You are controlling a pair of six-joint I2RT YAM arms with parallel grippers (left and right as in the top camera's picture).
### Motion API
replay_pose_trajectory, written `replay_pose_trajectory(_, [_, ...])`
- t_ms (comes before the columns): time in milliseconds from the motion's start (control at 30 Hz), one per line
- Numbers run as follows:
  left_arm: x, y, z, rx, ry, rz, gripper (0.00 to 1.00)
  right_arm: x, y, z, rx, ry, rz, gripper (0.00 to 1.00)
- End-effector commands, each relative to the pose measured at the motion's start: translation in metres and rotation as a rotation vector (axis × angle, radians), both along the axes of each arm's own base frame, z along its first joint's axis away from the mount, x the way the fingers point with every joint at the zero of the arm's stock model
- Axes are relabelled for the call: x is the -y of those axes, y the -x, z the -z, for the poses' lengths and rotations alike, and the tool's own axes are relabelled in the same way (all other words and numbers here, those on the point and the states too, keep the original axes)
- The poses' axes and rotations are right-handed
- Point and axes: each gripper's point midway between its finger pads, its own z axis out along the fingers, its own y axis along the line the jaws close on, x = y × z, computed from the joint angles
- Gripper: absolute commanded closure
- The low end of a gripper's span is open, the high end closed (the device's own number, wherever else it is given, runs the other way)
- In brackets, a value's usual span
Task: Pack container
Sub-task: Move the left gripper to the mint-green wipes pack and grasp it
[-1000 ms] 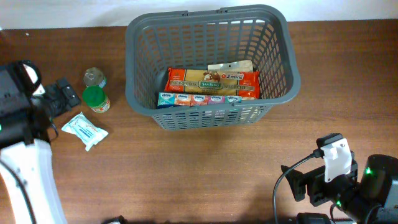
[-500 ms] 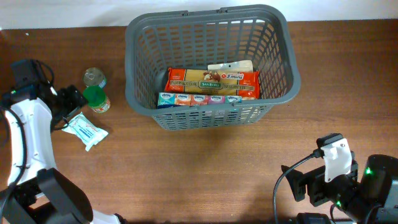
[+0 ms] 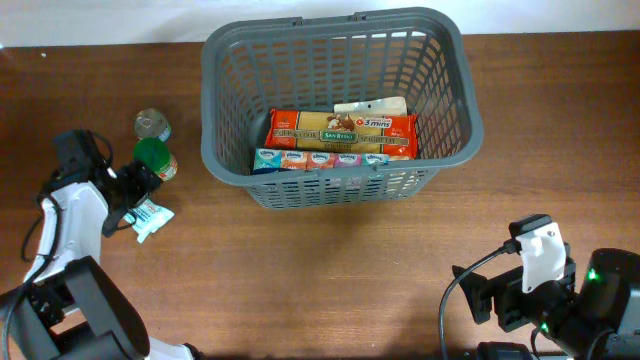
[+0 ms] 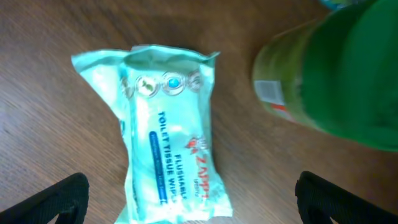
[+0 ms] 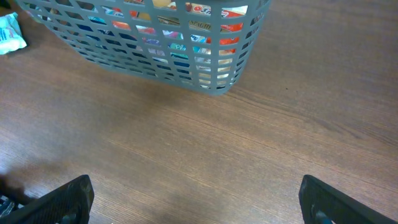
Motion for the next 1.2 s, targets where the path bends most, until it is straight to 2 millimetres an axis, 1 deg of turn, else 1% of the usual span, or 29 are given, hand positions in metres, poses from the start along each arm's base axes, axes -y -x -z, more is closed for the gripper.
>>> replay_pose_trajectory(0, [-0.007,0.013,0.014,-0.034,-0.037,-0.039,0.01,0.002,-0.001,0.001,-0.005,-0.006,0.018,0.01])
replay_pose_trajectory(67, [-0.007,0.011,0.019,-0.018,-0.041,-0.042,0.00,0.002,-0.001,0.001,-0.005,-0.006,0.018,0.01])
replay_pose_trajectory(167, [-0.009,0.009,0.022,-0.001,-0.054,-0.048,0.05,0.002,-0.001,0.001,-0.005,-0.006,0.018,0.01])
replay_pose_trajectory(400, [-0.022,0.008,0.026,-0.009,-0.114,-0.071,0.06,0.002,-0.001,0.001,-0.005,-0.006,0.018,0.01])
replay_pose_trajectory(500, [-0.024,0.005,0.033,-0.011,-0.113,-0.072,0.07,0.002,-0.001,0.001,-0.005,-0.006,0.018,0.01])
replay_pose_trajectory(600, [-0.021,0.003,0.042,-0.014,-0.091,-0.064,0.09,0.002,-0.001,0.001,-0.005,-0.006,0.018,0.01])
replay_pose_trajectory(767, [-0.020,0.004,0.055,-0.042,-0.081,-0.063,0.11,0.002,-0.001,0.001,-0.005,-0.006,0.018,0.01])
replay_pose_trajectory(800, [-0.020,0.005,0.057,-0.046,-0.079,-0.063,0.17,0.002,-0.001,0.001,-0.005,-0.006,0.018,0.01])
replay_pose_trajectory(900, [-0.020,0.005,0.063,-0.057,-0.075,-0.062,0.23,0.002,-0.001,0.001,-0.005,-0.006,0.018,0.01])
replay_pose_trajectory(933, [-0.020,0.005,0.065,-0.058,-0.074,-0.063,0.28,0.002,-0.001,0.001,-0.005,-0.006,0.018,0.01])
replay_pose_trajectory(1000, [-0.021,0.004,0.065,-0.057,-0.075,-0.063,0.37,0.002,-0.001,0.001,-0.005,-0.006,0.018,0.01])
replay_pose_trajectory(1167, [-0.021,0.004,0.065,-0.055,-0.076,-0.063,0.52,0.002,-0.001,0.001,-0.005,-0.006,0.018,0.01])
